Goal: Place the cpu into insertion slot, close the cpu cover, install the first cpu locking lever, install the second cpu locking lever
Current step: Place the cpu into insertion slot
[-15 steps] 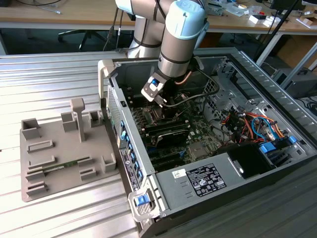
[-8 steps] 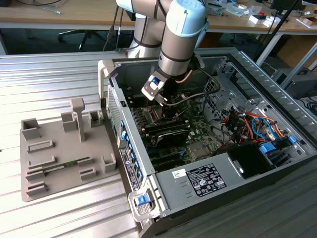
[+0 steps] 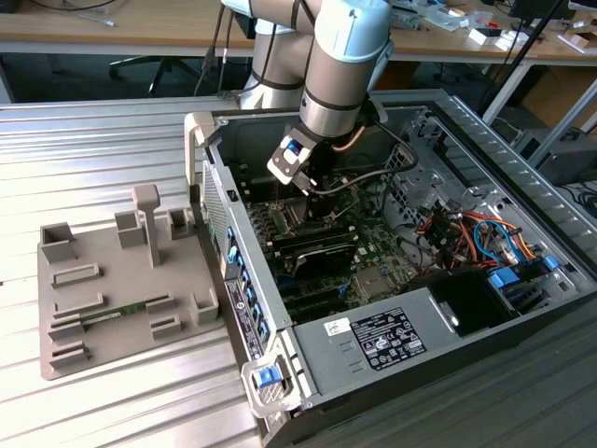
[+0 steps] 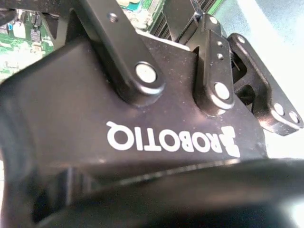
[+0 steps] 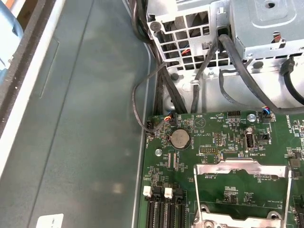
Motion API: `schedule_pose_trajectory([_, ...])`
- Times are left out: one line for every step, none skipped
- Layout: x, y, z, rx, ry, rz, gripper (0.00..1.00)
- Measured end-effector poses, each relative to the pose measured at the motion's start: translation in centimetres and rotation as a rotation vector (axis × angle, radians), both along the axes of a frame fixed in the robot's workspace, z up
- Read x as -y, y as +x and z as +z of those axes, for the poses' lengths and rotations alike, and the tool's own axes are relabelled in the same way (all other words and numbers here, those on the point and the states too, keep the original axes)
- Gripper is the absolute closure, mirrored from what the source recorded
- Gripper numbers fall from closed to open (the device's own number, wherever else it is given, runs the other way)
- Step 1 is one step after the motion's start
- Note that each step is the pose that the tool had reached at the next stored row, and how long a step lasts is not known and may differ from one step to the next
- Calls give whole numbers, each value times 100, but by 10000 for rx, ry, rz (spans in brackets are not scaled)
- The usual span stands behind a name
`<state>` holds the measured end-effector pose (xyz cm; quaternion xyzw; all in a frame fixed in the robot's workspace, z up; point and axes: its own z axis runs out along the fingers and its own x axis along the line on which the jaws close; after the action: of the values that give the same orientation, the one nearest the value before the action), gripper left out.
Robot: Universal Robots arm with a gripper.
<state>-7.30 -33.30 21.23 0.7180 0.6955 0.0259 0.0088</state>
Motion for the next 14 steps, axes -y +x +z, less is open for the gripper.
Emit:
schedule_pose_trajectory([0, 0, 0, 1, 0, 0, 33])
schedule_pose_trajectory([0, 0, 1, 1, 0, 0, 39])
schedule_pose_trajectory([0, 0, 1, 1, 0, 0, 46])
schedule_pose_trajectory([0, 0, 1, 0, 0, 0, 46])
schedule_pose_trajectory([0, 0, 1, 0, 0, 0, 52])
schedule_pose_trajectory([0, 1, 1, 1, 0, 0, 52])
schedule_pose_trajectory([0, 1, 1, 0, 0, 0, 58])
schedule_pose_trajectory([1, 1, 2, 0, -1, 0, 64])
schedule_pose_trajectory([2, 1, 2, -1, -1, 0, 64])
schedule_pose_trajectory([4, 1, 2, -1, -1, 0, 70])
schedule_pose_trajectory([10, 1, 2, 0, -1, 3, 76])
schedule_pose_trajectory([12, 1, 1, 1, 0, 1, 82])
schedule_pose_trajectory([13, 0, 5, -1, -2, -1, 88])
schedule_pose_trajectory([13, 0, 17, 0, 0, -1, 89])
